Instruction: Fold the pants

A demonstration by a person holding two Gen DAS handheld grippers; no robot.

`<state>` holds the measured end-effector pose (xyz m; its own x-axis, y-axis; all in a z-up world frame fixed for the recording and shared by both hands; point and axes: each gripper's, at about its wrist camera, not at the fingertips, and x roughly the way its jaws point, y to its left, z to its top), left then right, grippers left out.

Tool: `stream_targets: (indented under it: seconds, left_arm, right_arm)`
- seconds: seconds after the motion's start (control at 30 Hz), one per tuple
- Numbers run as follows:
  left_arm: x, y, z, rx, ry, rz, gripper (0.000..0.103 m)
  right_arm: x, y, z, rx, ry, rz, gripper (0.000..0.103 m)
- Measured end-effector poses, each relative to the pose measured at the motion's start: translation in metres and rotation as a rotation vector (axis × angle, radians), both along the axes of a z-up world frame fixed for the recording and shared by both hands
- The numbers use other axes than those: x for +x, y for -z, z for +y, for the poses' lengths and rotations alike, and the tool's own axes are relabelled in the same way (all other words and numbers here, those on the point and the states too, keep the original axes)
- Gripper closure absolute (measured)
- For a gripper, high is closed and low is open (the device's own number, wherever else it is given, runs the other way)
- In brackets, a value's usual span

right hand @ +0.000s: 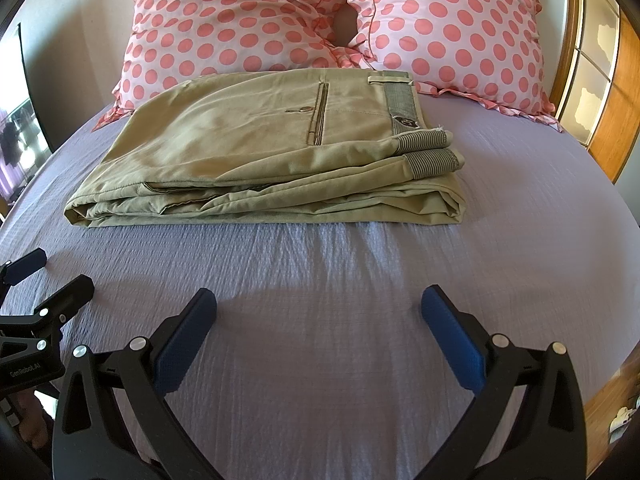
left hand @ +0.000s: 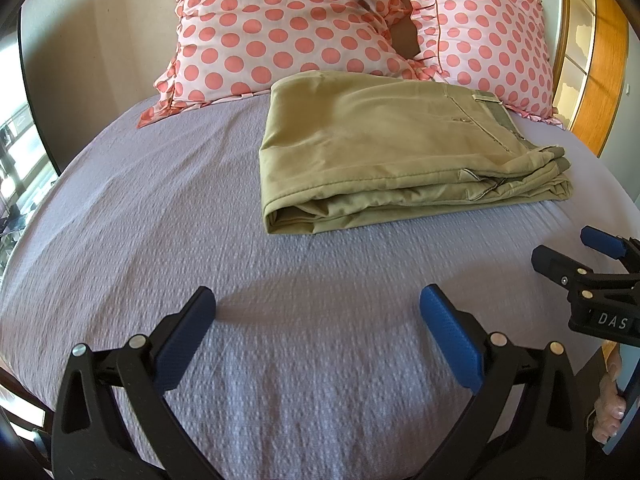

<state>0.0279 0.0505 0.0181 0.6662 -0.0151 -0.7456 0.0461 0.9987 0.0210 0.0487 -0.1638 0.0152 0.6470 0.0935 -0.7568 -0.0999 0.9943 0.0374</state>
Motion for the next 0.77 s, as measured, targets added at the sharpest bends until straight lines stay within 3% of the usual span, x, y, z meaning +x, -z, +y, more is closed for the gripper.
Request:
stream_targets:
  seconds: [0.77]
  left_arm:
    - [0.0017, -0.0013, 0.0014, 0.0, -0.001, -0.007, 0.002]
  right_arm:
    - [0.0, 0.0, -0.0007, 0.001, -0.002, -0.001, 0.001]
